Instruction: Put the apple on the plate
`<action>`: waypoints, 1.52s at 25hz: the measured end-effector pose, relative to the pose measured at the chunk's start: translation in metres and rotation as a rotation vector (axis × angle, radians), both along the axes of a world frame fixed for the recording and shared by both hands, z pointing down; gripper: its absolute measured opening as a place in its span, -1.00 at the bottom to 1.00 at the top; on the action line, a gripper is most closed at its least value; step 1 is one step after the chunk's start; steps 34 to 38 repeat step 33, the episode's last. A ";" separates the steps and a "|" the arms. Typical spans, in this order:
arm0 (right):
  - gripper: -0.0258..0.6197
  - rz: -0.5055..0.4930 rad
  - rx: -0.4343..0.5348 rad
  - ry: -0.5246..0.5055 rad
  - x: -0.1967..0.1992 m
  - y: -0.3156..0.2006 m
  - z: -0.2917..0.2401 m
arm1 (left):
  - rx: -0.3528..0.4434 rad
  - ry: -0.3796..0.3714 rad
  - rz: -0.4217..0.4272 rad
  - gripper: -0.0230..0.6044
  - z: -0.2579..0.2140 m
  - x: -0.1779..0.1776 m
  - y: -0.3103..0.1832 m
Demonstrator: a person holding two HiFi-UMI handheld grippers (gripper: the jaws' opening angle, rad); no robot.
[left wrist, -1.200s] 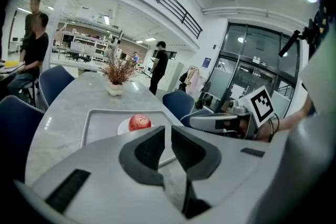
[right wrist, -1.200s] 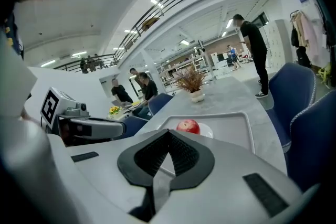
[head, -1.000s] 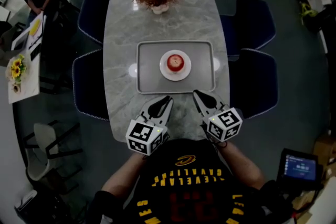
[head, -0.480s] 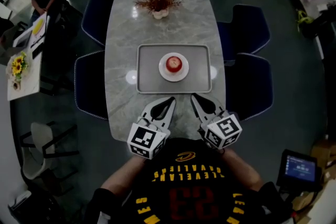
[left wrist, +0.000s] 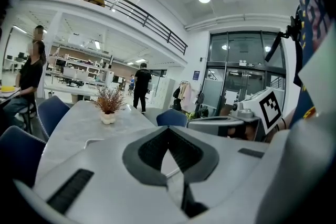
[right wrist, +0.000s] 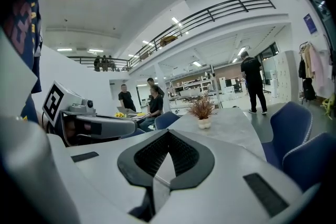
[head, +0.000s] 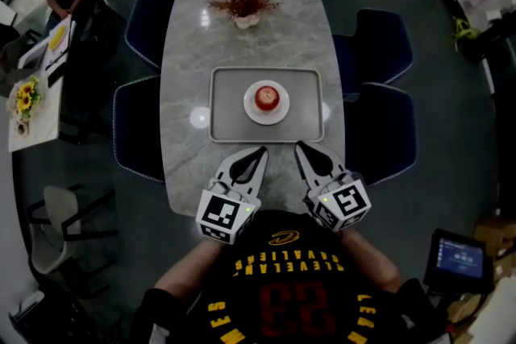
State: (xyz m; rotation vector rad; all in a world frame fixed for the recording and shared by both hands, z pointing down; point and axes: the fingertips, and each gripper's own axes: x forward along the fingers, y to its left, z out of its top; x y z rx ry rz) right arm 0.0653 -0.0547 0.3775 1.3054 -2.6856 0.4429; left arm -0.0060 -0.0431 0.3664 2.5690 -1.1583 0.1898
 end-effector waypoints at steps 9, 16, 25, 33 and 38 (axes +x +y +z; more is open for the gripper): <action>-0.90 -0.011 -0.003 0.016 -0.002 -0.004 0.002 | -0.008 0.006 -0.013 -0.92 -0.002 -0.003 -0.010; -0.90 -0.008 -0.025 0.016 -0.002 -0.001 0.011 | -0.024 0.014 -0.006 -0.92 0.002 -0.001 -0.009; -0.90 -0.016 -0.057 0.027 -0.010 0.000 0.014 | -0.047 0.011 -0.014 -0.92 0.006 -0.005 -0.007; -0.90 -0.007 -0.042 0.025 -0.004 -0.011 0.015 | -0.032 0.016 -0.015 -0.92 0.007 -0.004 -0.019; -0.90 -0.007 -0.042 0.025 -0.004 -0.011 0.015 | -0.032 0.016 -0.015 -0.92 0.007 -0.004 -0.019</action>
